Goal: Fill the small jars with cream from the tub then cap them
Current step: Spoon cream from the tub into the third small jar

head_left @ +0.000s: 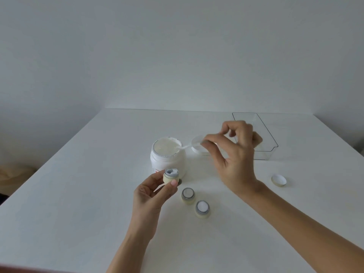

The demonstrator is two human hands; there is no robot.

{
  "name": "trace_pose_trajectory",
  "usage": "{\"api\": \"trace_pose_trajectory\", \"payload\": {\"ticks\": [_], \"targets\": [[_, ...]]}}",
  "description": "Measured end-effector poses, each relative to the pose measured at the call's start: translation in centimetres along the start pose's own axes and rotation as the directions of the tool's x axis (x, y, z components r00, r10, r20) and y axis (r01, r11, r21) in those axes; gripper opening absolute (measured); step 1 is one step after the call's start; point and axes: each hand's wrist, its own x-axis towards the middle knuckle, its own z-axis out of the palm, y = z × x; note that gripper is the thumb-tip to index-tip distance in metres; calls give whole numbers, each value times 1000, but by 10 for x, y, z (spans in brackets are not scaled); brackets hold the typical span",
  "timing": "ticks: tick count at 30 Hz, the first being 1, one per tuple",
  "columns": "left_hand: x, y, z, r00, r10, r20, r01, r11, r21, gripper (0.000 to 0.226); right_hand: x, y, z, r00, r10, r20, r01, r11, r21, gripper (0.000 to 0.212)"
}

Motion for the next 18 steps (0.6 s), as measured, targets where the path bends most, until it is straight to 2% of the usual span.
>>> {"api": "trace_pose_trajectory", "payload": {"ticks": [3, 6, 8, 10, 13, 15, 18], "targets": [[0, 0, 0, 1000, -2, 24, 2, 1000, 6, 42, 22, -6, 16, 988, 8, 153, 2, 998, -65, 15], [-1, 0, 0, 999, -5, 47, 5, 1000, 14, 43, 41, -13, 35, 934, -86, 347, 132, 985, -110, 15], [0, -1, 0, 999, -8, 54, 7, 1000, 22, 44, 51, -16, 46, 869, -181, 460, 276, 950, -149, 17], [0, -1, 0, 998, -8, 60, 6, 1000, 26, 44, 59, -18, 55, 771, -261, 581, 429, 887, -171, 15], [1, -2, -1, 998, -4, 70, 2, 999, 33, 44, 68, -18, 62, 642, -312, 700, 580, 796, -176, 19], [1, -2, -1, 997, -3, 75, 1, 999, 36, 43, 71, -17, 64, 596, -313, 740, 605, 780, -158, 20], [1, -2, 0, 997, -3, 79, 0, 999, 38, 44, 73, -15, 65, 557, -239, 795, 540, 832, -128, 23]]}}
